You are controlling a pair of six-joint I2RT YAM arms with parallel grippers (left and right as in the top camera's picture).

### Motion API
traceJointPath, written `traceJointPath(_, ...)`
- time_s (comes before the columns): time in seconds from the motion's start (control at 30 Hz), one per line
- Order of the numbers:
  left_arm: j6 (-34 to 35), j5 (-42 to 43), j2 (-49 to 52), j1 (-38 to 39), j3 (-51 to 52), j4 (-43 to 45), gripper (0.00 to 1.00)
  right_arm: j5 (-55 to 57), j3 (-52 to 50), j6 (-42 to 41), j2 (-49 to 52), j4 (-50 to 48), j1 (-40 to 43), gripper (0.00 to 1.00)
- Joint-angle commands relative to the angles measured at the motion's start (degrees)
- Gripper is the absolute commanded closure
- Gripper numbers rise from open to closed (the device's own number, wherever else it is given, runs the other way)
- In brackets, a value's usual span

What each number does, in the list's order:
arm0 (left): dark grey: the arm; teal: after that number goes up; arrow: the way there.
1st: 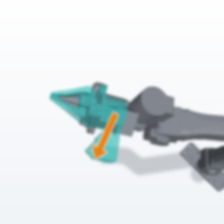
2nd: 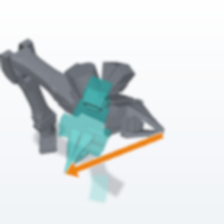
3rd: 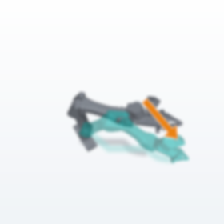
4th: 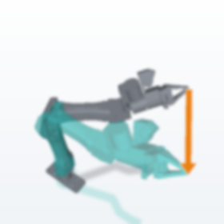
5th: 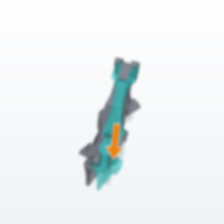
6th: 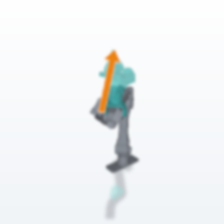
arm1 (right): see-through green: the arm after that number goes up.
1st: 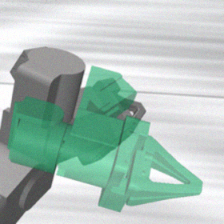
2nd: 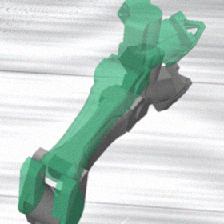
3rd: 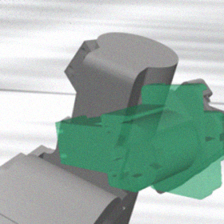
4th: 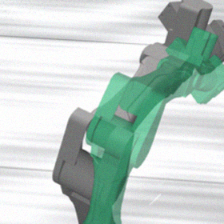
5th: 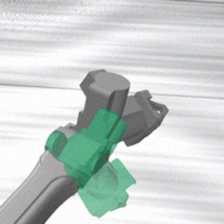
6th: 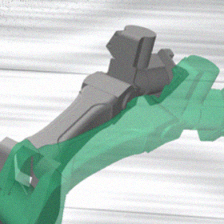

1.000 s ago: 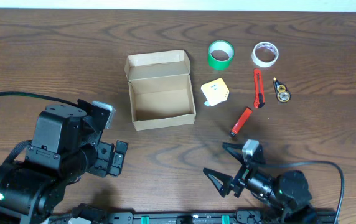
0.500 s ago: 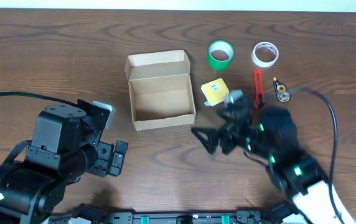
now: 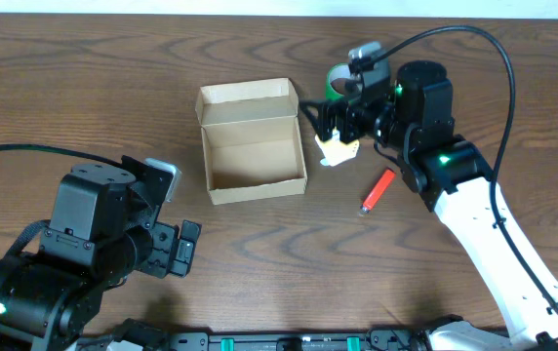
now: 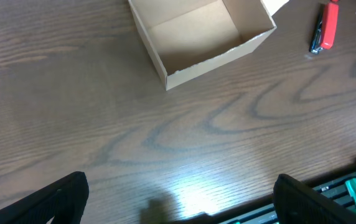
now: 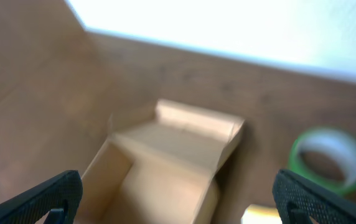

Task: Pack container
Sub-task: 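Reach the right gripper forward to the green tape roll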

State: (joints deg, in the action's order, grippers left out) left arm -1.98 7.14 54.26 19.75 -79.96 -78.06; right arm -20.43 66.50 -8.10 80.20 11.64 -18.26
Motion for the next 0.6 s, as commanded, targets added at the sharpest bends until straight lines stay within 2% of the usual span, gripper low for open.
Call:
traceJointPath(0.0,-0.8,0.0,0.0,-0.1,-0.4,-0.1,0.05,7.0,1.9,2.6,3.2,-3.7,1.5,0.01)
traceJointPath(0.2,-0.8,0.0,0.0,-0.1,-0.4,-0.1,0.05,6.6,12.1,6.6,16.2,0.2,7.3,0.01)
traceJointPath(0.37,-0.8,0.0,0.0,-0.1,-0.4,-0.1,0.05,7.2,24.5,12.8,27.6,7.9,11.2,0.0)
traceJointPath(0.57,-0.8,0.0,0.0,-0.1,-0.4,-0.1,0.05,7.4,35.5,14.7,38.8,15.5,13.4,0.04)
